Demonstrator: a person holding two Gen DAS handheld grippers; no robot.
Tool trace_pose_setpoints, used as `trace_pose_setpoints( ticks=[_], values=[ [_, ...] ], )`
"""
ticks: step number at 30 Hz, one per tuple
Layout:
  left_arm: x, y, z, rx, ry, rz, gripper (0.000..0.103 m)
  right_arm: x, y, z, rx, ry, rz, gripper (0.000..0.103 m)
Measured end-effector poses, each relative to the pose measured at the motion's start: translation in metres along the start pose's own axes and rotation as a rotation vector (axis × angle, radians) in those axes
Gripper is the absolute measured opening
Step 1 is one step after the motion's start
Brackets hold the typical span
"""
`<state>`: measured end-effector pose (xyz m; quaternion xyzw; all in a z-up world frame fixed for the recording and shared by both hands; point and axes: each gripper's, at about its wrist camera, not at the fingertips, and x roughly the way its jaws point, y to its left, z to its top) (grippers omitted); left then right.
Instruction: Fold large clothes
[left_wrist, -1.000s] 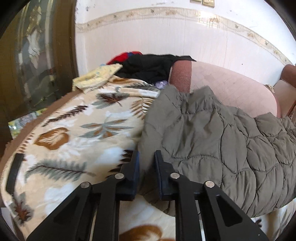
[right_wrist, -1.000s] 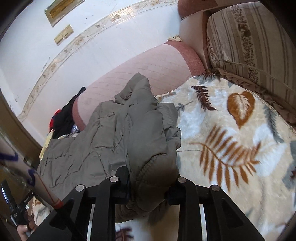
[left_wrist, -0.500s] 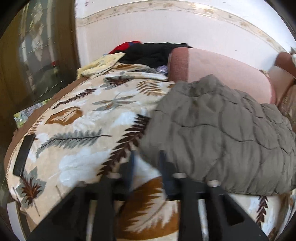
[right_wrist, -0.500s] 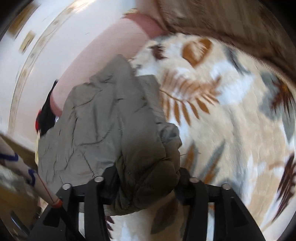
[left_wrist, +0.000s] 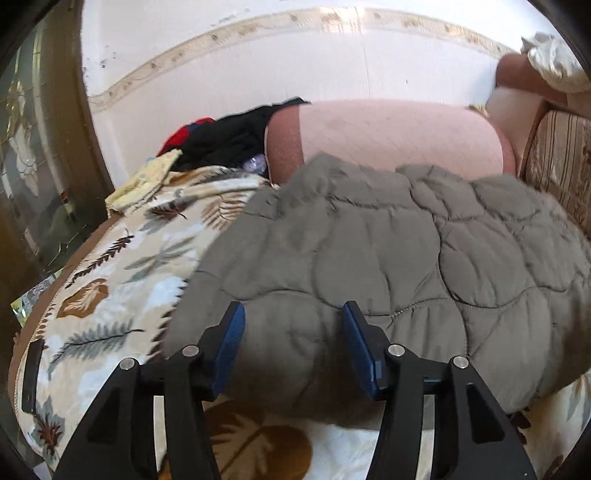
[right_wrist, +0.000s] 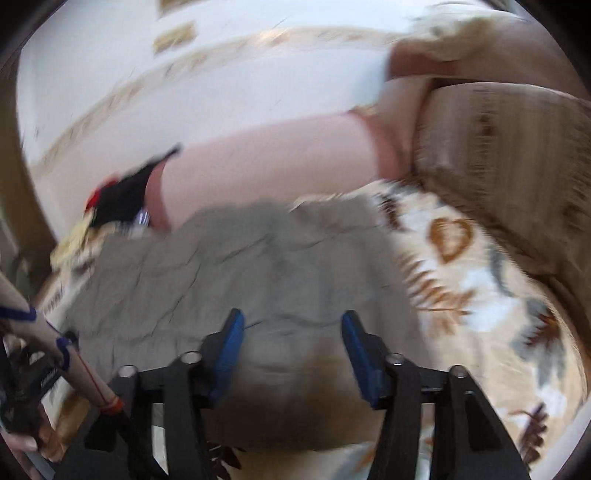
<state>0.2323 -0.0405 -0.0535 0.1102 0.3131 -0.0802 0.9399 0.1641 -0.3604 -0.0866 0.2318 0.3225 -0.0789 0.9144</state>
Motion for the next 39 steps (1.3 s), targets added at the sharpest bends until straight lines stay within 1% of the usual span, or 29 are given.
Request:
trace_pose_setpoints(
  ticks=[2,4,5,6,10,12,15,18,21,23,25,26,27,28,29,30,32,34,35,37,39],
  values=[
    [0.014,-0.008,-0.002,0.02,0.02,0.014,0.054,0.026,0.012,-0.001,-0.025,0.071,0.002,0.047],
    [0.028,-0.011,-0.006,0.024,0.044,0.02,0.056,0.045,0.016,-0.007,-0.042,0.114,-0.022,0.047],
    [0.031,-0.012,-0.008,0.028,0.048,0.025,0.059,0.055,0.015,-0.011,-0.047,0.137,-0.034,0.048],
    [0.034,-0.014,-0.008,0.038,0.05,0.032,0.059,0.064,0.015,-0.014,-0.053,0.158,-0.043,0.048],
    [0.042,-0.018,-0.007,0.046,0.06,0.039,0.059,0.073,0.015,-0.026,-0.092,0.162,-0.07,0.05],
    [0.046,-0.018,-0.007,0.039,0.073,0.037,0.059,0.08,0.012,-0.028,-0.081,0.166,-0.056,0.051],
    [0.047,-0.019,-0.006,0.038,0.073,0.039,0.059,0.083,0.011,-0.025,-0.07,0.182,-0.044,0.051],
    [0.045,-0.015,-0.006,0.017,0.071,0.03,0.059,0.076,0.01,-0.023,-0.071,0.162,-0.039,0.052],
    [0.037,-0.008,-0.006,-0.016,0.07,0.016,0.059,0.055,0.012,-0.022,-0.053,0.127,-0.01,0.052],
    [0.022,-0.004,-0.008,-0.029,0.053,0.014,0.059,0.029,0.023,-0.023,-0.092,0.07,0.001,0.052],
    [-0.006,0.0,-0.011,-0.024,-0.003,0.011,0.059,0.005,0.034,-0.026,-0.136,0.003,-0.005,0.053],
    [-0.022,0.003,-0.013,-0.026,-0.034,0.016,0.06,-0.016,0.041,-0.029,-0.162,-0.05,-0.017,0.06],
    [-0.037,0.007,-0.015,-0.032,-0.062,0.022,0.07,-0.04,0.048,-0.035,-0.182,-0.111,-0.028,0.073],
    [-0.063,0.015,-0.021,-0.063,-0.098,0.017,0.077,-0.061,0.053,-0.043,-0.19,-0.159,-0.031,0.08],
    [-0.082,0.022,-0.028,-0.092,-0.124,0.012,0.087,-0.083,0.056,-0.053,-0.192,-0.207,-0.032,0.086],
    [-0.109,0.03,-0.04,-0.128,-0.166,0.018,0.094,-0.096,0.058,-0.059,-0.193,-0.233,-0.026,0.087],
    [-0.144,0.037,-0.057,-0.138,-0.21,0.032,0.099,-0.138,0.063,-0.085,-0.202,-0.286,0.0,0.088],
    [-0.179,0.046,-0.074,-0.135,-0.251,0.034,0.101,-0.163,0.067,-0.103,-0.217,-0.327,0.008,0.093],
    [-0.189,0.047,-0.078,-0.127,-0.259,0.04,0.103,-0.176,0.07,-0.111,-0.23,-0.348,0.015,0.095],
    [-0.213,0.048,-0.088,-0.099,-0.282,0.057,0.103,-0.192,0.076,-0.116,-0.256,-0.373,0.031,0.095],
    [-0.226,0.048,-0.091,-0.077,-0.29,0.075,0.103,-0.207,0.079,-0.117,-0.275,-0.414,0.028,0.097]
  ],
)
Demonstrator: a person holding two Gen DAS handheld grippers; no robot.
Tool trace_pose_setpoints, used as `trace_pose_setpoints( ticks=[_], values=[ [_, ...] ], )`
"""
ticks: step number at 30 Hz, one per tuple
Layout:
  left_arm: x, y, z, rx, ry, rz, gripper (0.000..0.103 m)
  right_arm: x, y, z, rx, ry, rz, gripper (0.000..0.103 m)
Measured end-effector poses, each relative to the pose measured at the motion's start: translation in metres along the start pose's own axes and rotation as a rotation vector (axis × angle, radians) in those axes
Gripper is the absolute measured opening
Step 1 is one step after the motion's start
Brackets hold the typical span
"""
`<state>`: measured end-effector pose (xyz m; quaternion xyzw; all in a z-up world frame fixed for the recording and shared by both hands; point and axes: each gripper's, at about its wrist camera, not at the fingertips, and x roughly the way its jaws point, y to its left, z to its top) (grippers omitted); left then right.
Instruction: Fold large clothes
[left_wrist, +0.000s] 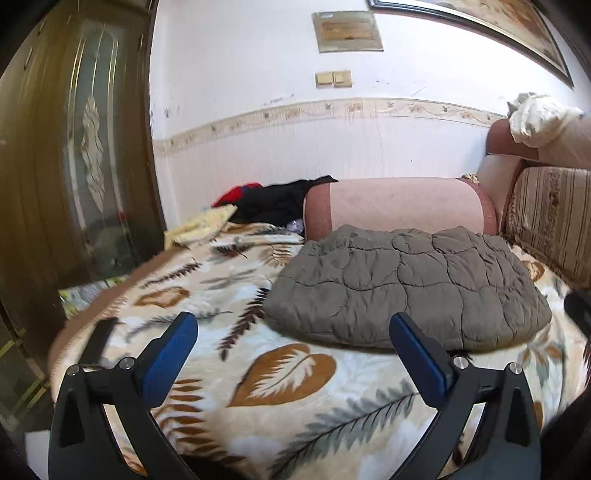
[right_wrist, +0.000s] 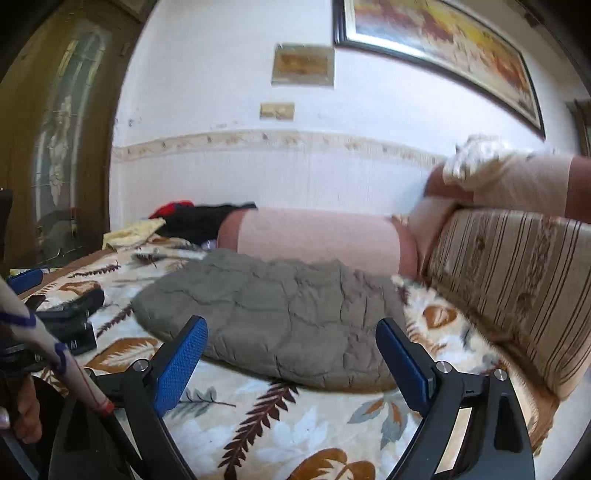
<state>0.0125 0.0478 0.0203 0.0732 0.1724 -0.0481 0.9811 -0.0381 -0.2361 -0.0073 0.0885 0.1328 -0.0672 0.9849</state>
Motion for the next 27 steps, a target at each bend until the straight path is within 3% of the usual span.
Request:
trace_pose_setpoints(
  ticks=[3,8,13,21,27],
  values=[
    [-0.013,0.003,0.008,0.02,0.038,-0.028,0.103,-0.018,0.003,0.009,0.011,-0.046,0.004,0.102],
    [-0.029,0.001,0.016,0.056,0.038,0.095,0.103,-0.026,0.01,0.013,0.016,-0.033,0.023,0.102],
    [-0.029,0.005,0.013,0.06,0.064,0.132,0.103,-0.029,0.018,0.013,0.006,-0.025,0.037,0.102],
    [-0.011,0.022,0.007,-0.033,0.151,0.093,0.103,-0.023,0.024,0.009,-0.018,0.011,0.024,0.102],
    [0.016,0.023,-0.007,-0.069,0.266,0.041,0.103,-0.013,0.019,0.001,-0.012,0.065,0.005,0.102]
  ],
)
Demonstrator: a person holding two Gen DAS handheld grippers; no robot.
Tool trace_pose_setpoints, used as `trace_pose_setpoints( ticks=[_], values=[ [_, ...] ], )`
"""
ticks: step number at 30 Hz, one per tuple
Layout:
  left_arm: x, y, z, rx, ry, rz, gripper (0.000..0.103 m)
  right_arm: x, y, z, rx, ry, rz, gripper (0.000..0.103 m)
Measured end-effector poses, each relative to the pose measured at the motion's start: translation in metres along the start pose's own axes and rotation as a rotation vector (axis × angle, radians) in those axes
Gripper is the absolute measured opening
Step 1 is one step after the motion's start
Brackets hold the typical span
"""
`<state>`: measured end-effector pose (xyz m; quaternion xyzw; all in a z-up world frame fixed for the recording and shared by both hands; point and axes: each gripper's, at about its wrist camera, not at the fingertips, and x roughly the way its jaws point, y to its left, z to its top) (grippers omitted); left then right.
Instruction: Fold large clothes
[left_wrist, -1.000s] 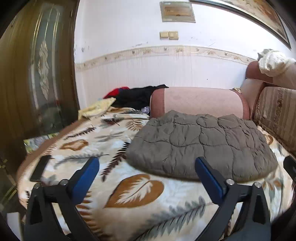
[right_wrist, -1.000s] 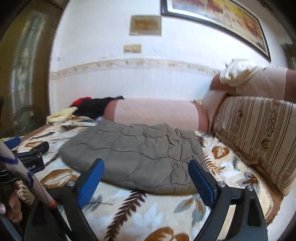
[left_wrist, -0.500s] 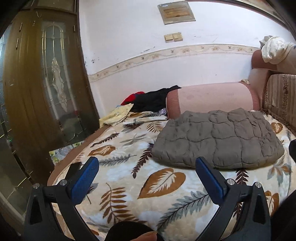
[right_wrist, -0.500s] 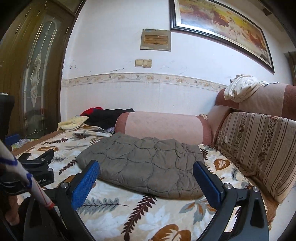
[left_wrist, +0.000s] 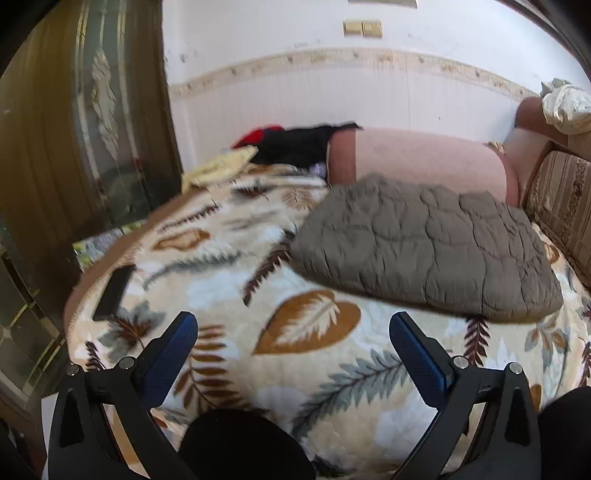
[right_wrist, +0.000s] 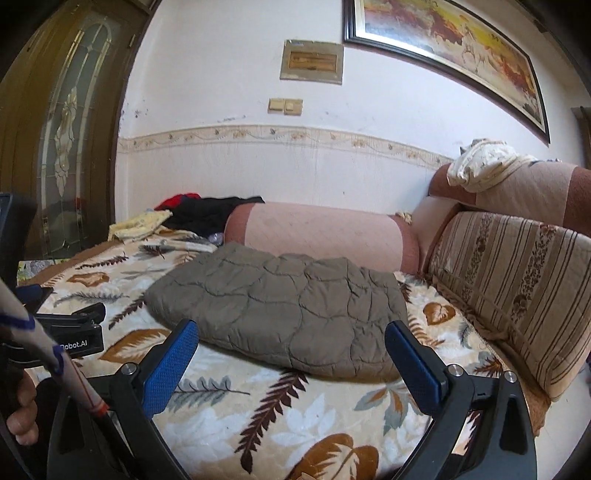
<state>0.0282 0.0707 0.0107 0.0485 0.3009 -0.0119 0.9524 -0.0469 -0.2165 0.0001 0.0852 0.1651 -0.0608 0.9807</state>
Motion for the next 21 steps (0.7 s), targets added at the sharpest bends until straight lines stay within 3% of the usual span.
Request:
trace_pose_setpoints(
  ticks=[4,21],
  values=[
    [0.011,-0.001,-0.004,-0.002,0.037,-0.004,0.103,0.005,0.0,-0.003,0.002,0.016,-0.007,0.102],
    [0.02,-0.01,-0.006,0.027,0.047,0.023,0.103,0.016,-0.003,-0.01,0.001,0.051,-0.002,0.102]
  ],
)
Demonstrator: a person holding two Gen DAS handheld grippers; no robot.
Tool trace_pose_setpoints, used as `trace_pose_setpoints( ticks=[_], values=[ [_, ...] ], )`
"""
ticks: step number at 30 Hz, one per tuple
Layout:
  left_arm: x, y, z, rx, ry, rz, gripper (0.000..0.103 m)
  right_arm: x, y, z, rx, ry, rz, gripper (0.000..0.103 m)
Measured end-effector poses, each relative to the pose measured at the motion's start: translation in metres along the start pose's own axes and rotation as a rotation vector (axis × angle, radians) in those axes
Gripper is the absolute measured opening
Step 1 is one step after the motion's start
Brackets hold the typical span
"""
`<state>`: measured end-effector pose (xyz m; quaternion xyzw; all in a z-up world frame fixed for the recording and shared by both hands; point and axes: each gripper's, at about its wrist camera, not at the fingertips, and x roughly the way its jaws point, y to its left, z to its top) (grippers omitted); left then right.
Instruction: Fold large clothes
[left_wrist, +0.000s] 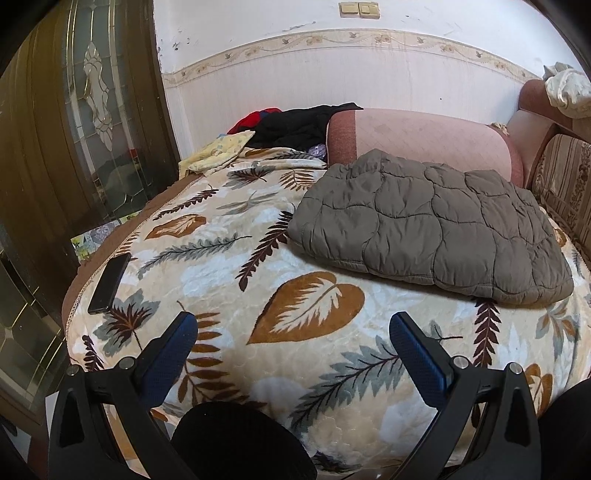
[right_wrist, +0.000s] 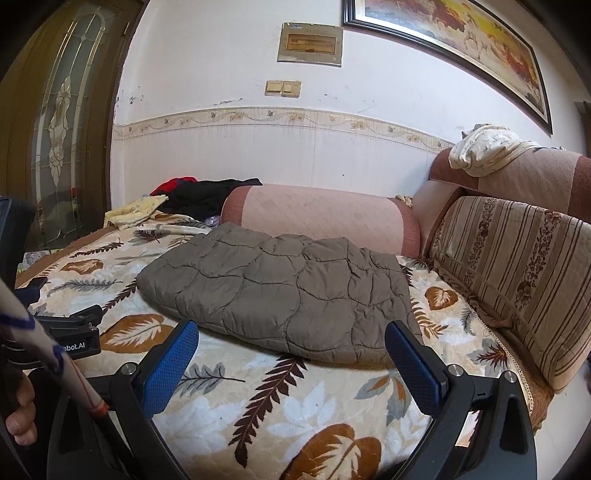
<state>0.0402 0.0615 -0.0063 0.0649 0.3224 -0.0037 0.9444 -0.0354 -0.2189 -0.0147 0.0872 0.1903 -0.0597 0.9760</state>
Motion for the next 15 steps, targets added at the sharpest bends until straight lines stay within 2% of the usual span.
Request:
trace_pose_setpoints(
  ticks=[12,15],
  values=[
    [-0.0016,-0.0037,-0.0014,0.007,-0.006,0.011,0.103,0.0003,-0.0011,-0.0019,0.006,-0.004,0.0,0.102],
    [-0.0035,-0.0083,-0.002,0.038,-0.023,0.018,0.103,0.0006,-0.0013,-0.0025,0.007,-0.004,-0.003,0.102]
  ],
)
